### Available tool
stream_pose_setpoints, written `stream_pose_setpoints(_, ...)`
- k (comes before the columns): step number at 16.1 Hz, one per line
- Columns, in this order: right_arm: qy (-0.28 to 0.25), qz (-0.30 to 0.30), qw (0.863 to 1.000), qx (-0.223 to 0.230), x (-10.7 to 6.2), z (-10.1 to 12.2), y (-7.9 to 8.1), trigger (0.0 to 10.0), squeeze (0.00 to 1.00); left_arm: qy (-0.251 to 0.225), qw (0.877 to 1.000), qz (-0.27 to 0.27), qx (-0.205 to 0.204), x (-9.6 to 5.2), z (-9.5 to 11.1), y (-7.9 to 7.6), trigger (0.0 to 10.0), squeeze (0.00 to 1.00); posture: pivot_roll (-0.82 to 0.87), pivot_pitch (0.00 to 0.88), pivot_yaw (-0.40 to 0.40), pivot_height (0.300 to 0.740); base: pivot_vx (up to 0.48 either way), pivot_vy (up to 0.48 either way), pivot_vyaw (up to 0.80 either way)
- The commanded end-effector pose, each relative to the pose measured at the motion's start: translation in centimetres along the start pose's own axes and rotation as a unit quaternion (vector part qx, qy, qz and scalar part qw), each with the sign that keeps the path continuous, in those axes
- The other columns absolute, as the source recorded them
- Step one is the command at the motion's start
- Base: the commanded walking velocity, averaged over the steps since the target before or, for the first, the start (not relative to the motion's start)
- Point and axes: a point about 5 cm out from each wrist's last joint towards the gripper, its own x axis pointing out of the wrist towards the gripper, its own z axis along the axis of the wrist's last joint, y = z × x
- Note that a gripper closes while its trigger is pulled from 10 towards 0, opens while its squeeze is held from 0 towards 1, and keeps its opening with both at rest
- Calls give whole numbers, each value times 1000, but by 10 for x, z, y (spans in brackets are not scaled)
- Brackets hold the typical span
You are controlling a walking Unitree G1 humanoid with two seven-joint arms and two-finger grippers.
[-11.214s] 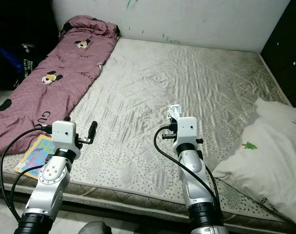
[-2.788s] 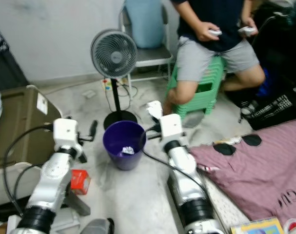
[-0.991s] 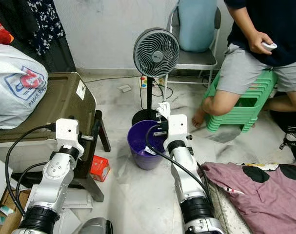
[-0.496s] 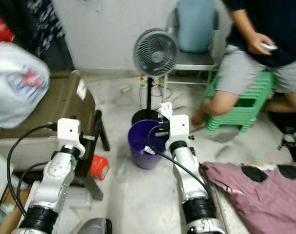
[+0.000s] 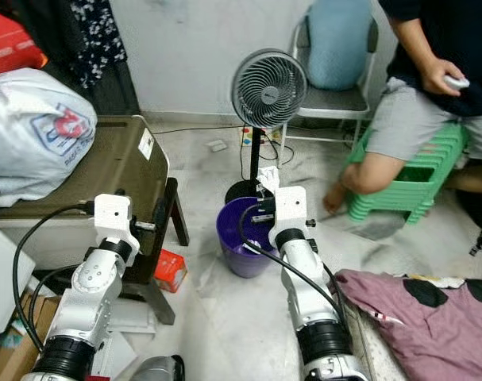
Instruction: Clean up the room
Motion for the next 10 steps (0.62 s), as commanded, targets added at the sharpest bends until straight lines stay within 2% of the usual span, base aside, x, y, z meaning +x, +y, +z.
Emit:
stream_pose_setpoints(1,-7,1,1000,4,1,3,0,10000,0,2,1000,3,3,0,0,3,10000,0,62,0,-4,740,0,0,0)
stream_pose_setpoints(3,-8,1,1000,3,1,3,0,10000,0,2,1000,3,3,0,0,3,10000,0,62,0,-5,740,0,0,0)
stream_pose_setpoints(10,-7,2,1000,4,1,3,1,10000,0,1,1000,0,4,-1,0,2,10000,0,63,0,-4,740,266,0,0)
